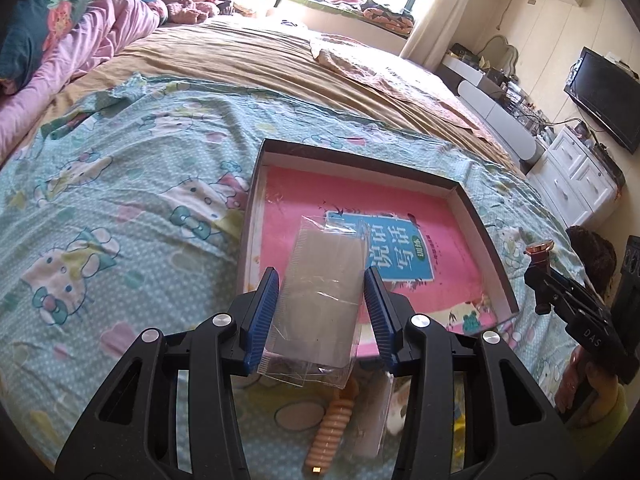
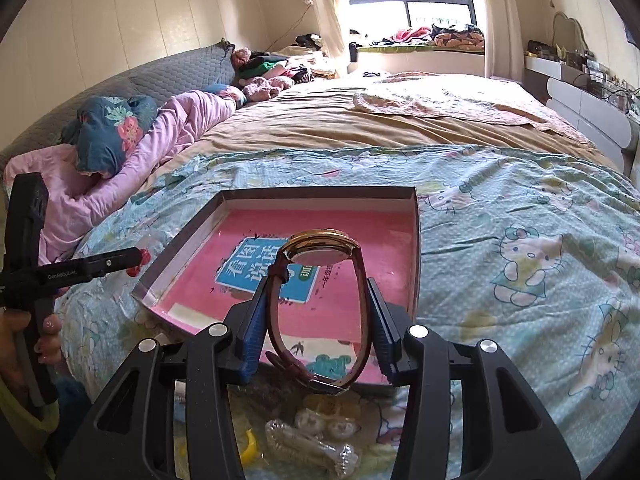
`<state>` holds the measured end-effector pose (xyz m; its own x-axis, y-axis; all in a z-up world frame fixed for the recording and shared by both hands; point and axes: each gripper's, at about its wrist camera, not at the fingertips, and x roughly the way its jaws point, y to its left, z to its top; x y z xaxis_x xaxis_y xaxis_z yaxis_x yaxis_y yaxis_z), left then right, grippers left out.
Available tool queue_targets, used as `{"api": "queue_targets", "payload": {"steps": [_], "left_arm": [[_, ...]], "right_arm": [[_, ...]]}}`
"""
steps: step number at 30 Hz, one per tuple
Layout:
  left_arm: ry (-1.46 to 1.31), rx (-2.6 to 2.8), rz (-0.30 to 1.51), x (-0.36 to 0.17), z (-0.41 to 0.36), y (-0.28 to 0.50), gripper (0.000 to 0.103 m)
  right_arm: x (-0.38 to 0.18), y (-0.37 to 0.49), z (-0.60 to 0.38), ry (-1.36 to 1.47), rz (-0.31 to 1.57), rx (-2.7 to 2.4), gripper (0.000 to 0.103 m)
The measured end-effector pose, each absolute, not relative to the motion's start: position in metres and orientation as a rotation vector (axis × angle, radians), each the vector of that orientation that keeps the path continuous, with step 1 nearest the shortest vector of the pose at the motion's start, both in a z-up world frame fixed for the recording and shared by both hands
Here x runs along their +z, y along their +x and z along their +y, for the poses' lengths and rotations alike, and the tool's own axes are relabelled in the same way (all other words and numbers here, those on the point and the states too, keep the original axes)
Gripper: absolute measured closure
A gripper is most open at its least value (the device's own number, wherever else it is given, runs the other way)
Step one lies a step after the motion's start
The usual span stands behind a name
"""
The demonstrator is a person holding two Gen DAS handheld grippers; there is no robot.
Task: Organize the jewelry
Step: 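Carry the watch with the right tool into the pink tray while the left tool carries the sleeve there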
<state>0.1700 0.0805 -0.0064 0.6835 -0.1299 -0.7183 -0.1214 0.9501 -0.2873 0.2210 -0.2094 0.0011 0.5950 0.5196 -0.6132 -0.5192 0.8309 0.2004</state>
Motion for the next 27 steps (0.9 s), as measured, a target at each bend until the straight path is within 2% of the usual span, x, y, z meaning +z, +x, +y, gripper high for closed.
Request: {"api": "queue_targets", "payload": {"steps": [7,27], "left_arm": [[-0.312,-0.011,0.856,-0.025,0.073,0.196,0.067],[-0.177,-0.013,0.909,-0.05,0.069,0.201,0.067]], "right_arm": [[-0.011,0.242,-0.191,-0.024,0.752,0.595,0.059],[-0.06,0.263,-0.177,-0.102,0.913,0.495,0.059]]}}
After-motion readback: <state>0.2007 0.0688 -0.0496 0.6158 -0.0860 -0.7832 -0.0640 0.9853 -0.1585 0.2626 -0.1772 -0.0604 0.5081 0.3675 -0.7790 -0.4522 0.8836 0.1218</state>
